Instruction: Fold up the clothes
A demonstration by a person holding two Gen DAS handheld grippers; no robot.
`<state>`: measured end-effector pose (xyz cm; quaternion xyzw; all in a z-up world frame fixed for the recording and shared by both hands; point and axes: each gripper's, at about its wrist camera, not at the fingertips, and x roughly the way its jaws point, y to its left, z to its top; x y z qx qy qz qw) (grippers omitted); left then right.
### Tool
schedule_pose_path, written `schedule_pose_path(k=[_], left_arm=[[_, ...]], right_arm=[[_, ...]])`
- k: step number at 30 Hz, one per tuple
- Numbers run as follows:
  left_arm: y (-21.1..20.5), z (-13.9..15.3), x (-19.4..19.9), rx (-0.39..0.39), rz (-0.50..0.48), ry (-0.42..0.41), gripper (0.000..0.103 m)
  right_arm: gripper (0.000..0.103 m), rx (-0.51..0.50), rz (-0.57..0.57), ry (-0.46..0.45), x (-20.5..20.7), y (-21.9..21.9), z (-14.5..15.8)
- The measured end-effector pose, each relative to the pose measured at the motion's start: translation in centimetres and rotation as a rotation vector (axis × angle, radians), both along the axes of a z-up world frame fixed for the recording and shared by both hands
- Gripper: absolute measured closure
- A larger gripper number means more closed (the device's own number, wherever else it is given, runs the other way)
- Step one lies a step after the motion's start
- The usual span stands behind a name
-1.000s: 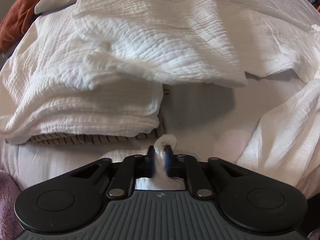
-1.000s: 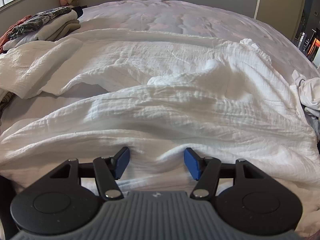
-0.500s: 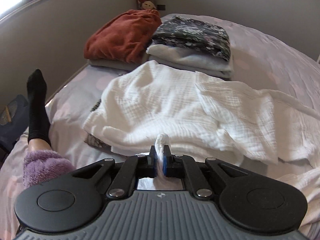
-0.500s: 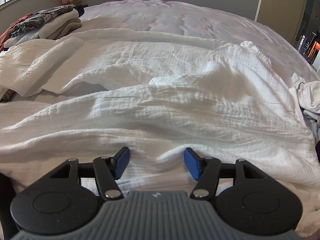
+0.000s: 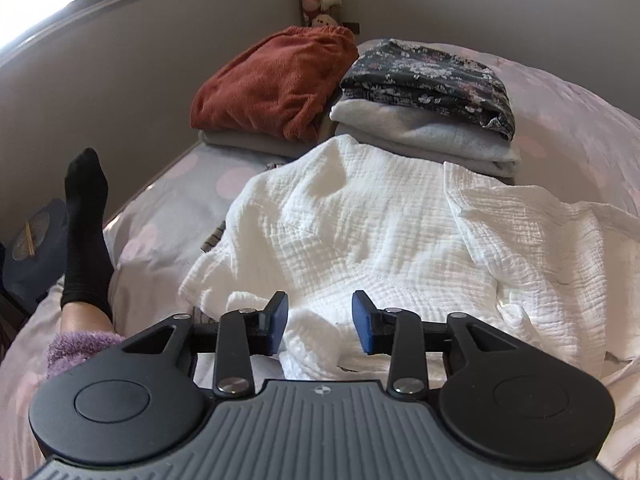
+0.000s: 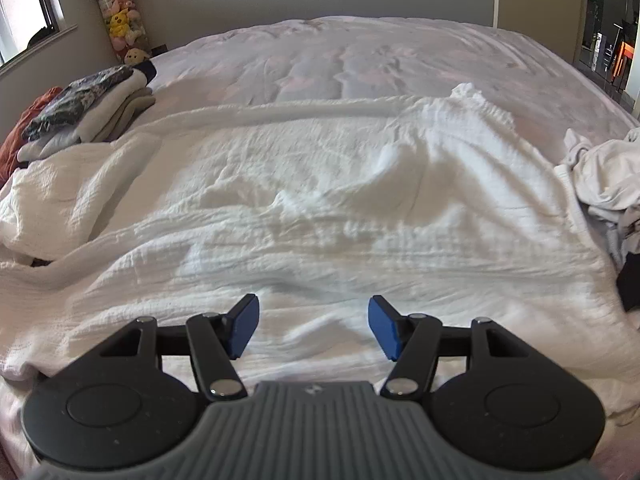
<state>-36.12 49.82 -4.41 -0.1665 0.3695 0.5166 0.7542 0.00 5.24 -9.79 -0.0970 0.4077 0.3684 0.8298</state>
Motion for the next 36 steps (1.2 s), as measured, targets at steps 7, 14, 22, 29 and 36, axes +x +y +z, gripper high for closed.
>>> schedule_pose_path(k=[7,14,22,29,36], left_arm=[[-4.4,1.7,-0.7,-0.04,-0.245,0.035,0.061],[-10.5,-1.3,0.5,-0.091,-0.526,0.188,0.061],[-15.5,-5.6,1.2,-0.251,-0.82,0.358,0.065],[-16.1,-9.8,3.3,-0.287,-0.887,0.454,0.065],[-15.0,-11.6,4.7,-0.222,-0.91,0.475,0.061]], right_arm=[[0.039,-0.066,-0.166,-0.029,6.4,-9.6,4.3],[0.053,-0.142,-0.286,0.028,10.1,-17.7,3.4],[0.057,-0.155,-0.351,0.09,10.4,-21.2,1.3],[0.057,-0.154,-0.372,0.088,10.1,-22.1,0.8],[0.056,-0.166,-0.375,0.082,10.2,-23.2,0.4]])
